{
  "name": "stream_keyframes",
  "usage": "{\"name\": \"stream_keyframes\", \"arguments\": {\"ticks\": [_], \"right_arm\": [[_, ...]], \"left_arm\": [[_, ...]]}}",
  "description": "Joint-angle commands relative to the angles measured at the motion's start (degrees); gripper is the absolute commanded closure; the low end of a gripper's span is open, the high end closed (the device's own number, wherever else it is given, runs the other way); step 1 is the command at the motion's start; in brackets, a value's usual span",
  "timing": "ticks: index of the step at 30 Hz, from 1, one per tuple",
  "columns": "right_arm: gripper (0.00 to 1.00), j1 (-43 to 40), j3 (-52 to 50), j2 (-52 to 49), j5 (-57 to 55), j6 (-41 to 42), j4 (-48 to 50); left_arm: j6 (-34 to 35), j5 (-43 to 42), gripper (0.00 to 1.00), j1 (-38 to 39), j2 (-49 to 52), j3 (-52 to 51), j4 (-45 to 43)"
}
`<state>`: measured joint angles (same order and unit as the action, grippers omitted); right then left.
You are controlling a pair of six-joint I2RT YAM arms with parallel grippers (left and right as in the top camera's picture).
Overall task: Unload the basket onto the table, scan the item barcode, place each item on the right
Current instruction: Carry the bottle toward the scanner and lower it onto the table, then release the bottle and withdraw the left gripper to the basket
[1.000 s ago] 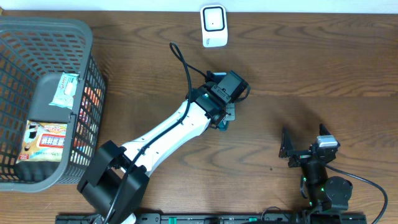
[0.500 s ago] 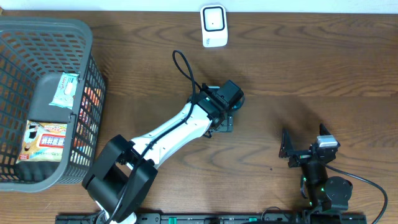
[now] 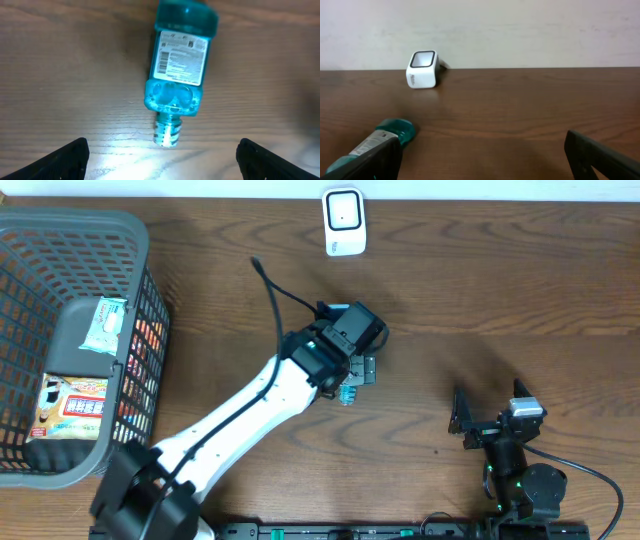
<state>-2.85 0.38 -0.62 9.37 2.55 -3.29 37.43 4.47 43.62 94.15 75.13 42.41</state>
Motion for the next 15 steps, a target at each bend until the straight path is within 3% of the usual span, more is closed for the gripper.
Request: {"name": "stream_keyframes", "arguments": {"ticks": [1,15], "right_arm": [[0.01,0.33,-0.07,0.24,-0.22,-0.46,-0.24],[0.01,0.33,-0.07,0.24,-0.22,-0.48,-0.24]], "left_arm": [[-2.08,0.76,0.07,-0.15,-3.52,0.20,0.39],[-9.84,9.88,0.06,-0.55,-15.76,0.20,1.38]]}}
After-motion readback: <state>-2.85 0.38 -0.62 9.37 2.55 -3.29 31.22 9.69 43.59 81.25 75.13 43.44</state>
